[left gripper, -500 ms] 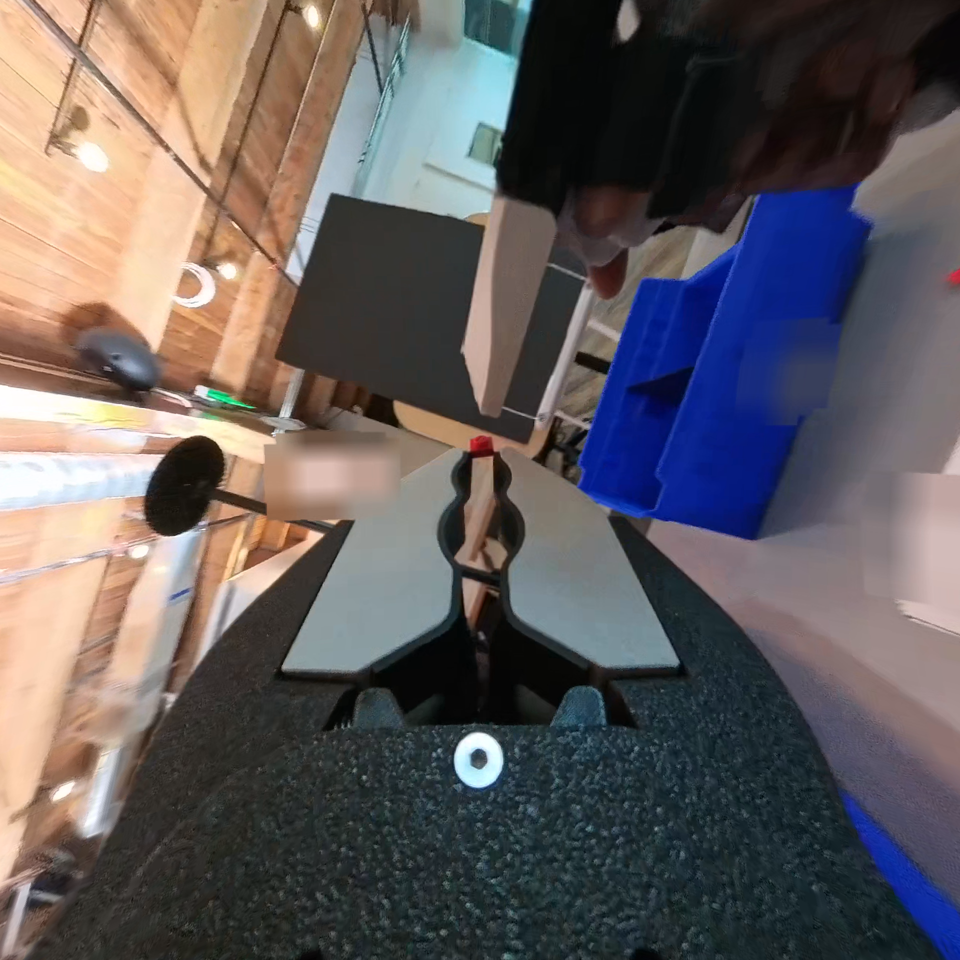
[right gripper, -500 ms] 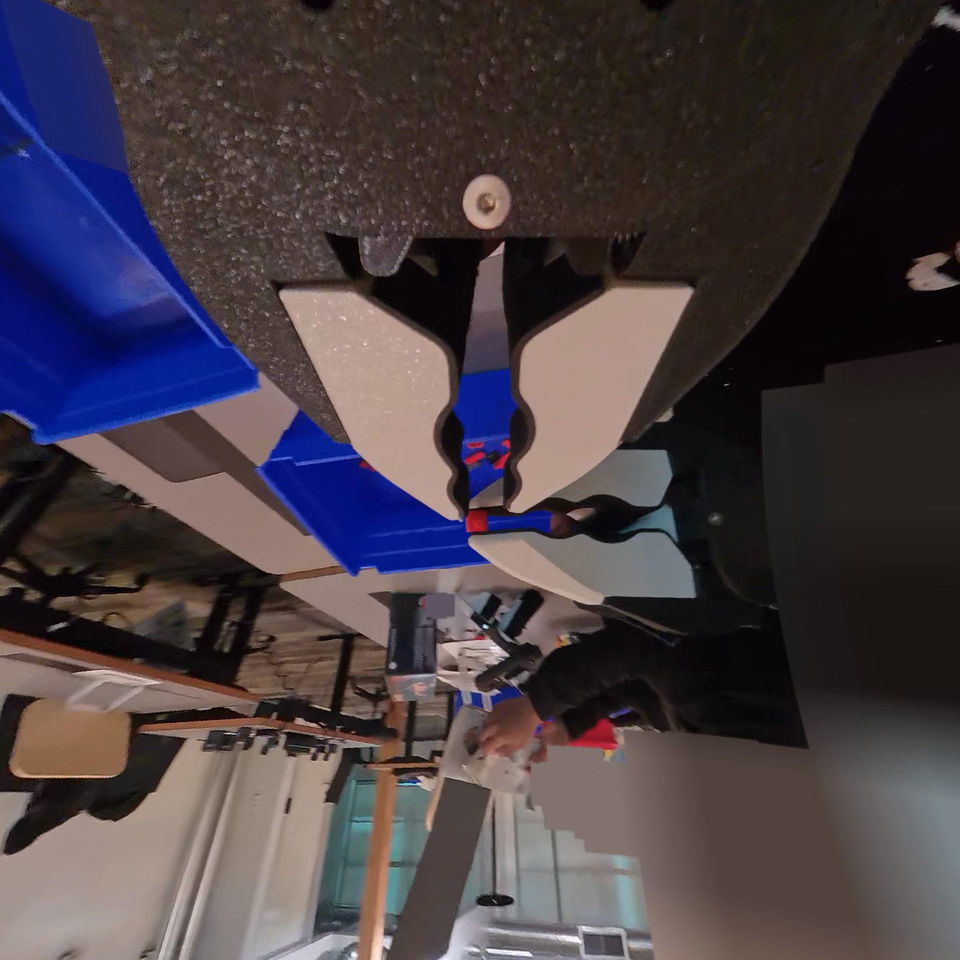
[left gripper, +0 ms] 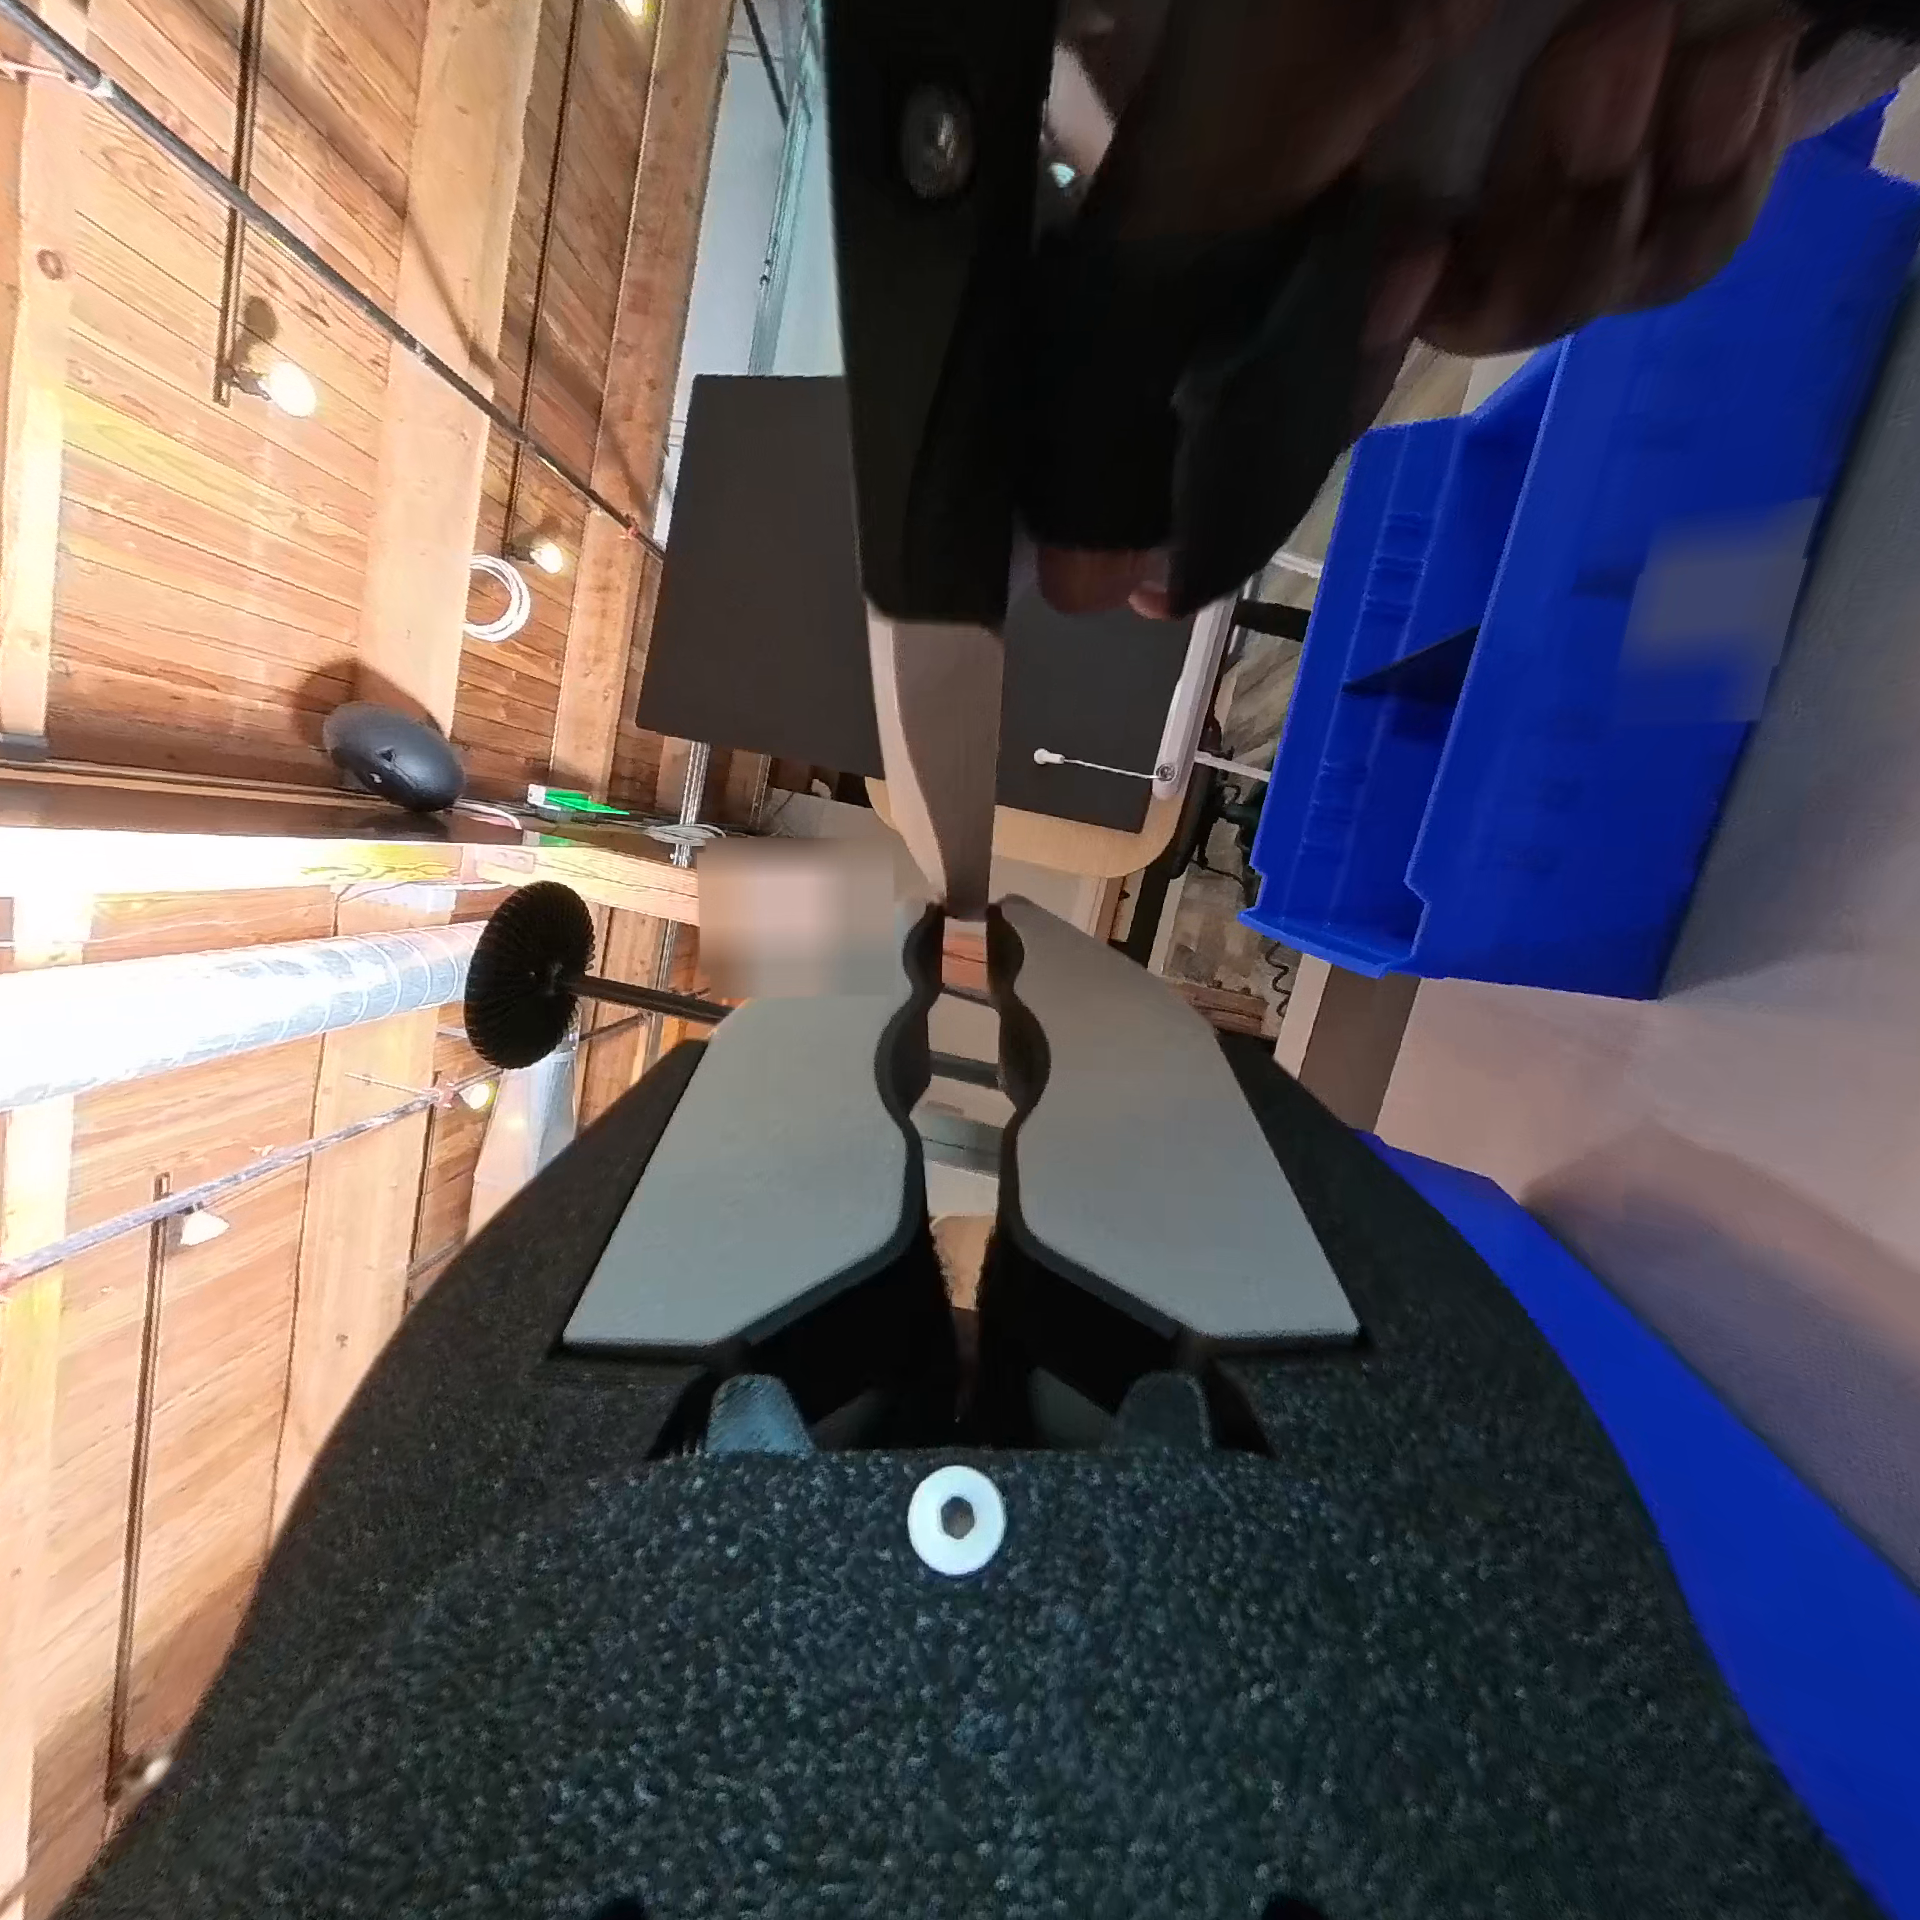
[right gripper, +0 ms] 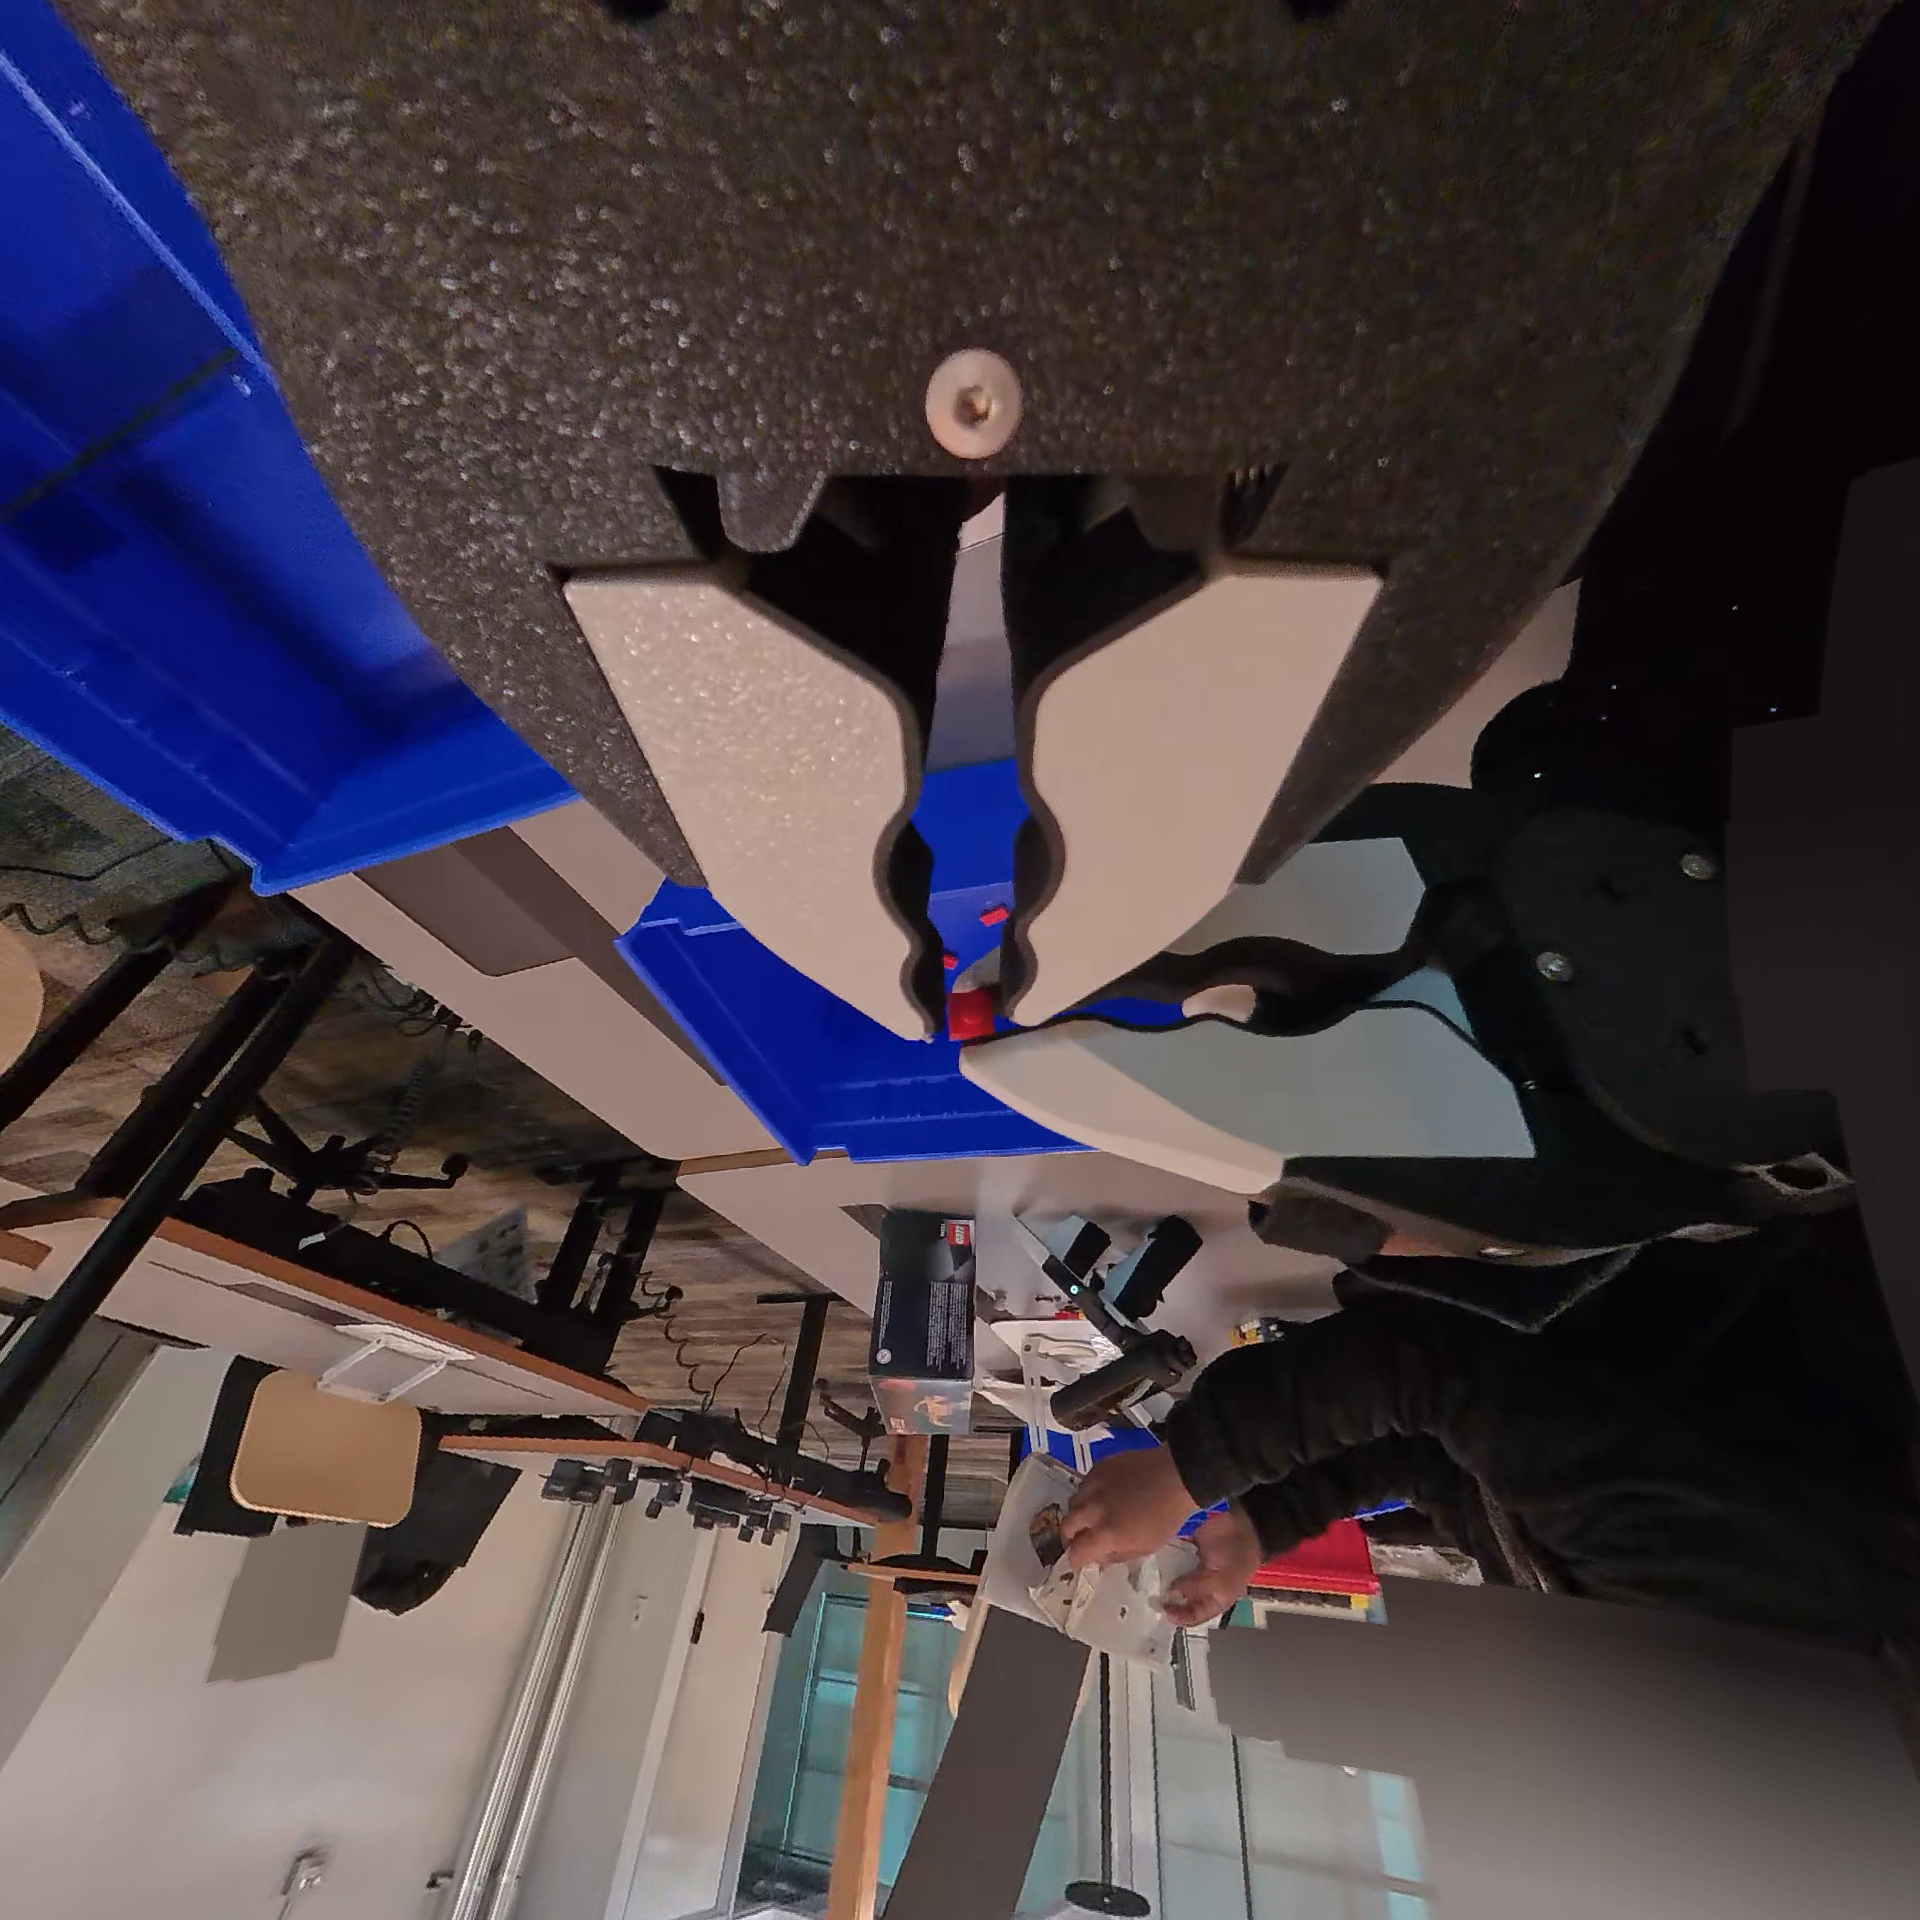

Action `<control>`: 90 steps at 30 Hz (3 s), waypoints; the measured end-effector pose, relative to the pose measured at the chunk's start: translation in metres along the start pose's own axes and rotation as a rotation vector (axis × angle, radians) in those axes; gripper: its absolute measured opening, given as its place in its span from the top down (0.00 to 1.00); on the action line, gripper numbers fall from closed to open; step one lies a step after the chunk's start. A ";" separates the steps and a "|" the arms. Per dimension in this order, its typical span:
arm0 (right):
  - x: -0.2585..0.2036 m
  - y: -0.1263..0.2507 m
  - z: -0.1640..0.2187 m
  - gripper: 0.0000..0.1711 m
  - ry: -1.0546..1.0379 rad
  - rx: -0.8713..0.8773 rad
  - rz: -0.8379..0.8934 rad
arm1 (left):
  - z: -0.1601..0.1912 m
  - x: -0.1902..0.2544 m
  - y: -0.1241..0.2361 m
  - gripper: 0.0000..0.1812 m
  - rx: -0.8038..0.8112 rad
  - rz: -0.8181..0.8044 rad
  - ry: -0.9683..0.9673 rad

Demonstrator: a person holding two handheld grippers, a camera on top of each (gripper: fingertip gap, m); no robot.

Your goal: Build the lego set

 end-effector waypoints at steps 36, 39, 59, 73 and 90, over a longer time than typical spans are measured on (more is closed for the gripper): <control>0.067 0.134 0.243 0.96 0.189 -1.220 -0.250 | 0.126 -0.061 0.041 0.94 -0.047 0.278 1.313; 0.068 0.134 0.249 0.96 0.180 -1.244 -0.265 | 0.128 -0.060 0.040 0.94 -0.045 0.278 1.308; 0.076 0.125 0.255 0.96 0.090 -1.257 -0.252 | 0.131 -0.053 0.032 0.93 -0.057 0.292 1.291; 0.072 0.124 0.255 0.96 -0.122 -1.331 -0.083 | 0.136 -0.051 0.032 0.94 -0.053 0.288 1.308; 0.071 0.112 0.253 0.96 -0.116 -1.563 -0.084 | 0.145 -0.045 0.028 0.94 -0.067 0.301 1.320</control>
Point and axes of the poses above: each gripper's, where its closed fingertips meet, y back along the fingers, z out of its underside, x = y × z across the jaws, the point moved 5 cm from there along y, back along the fingers, and after that the axes turned 11 degrees about -x, right-handed, at the moved point
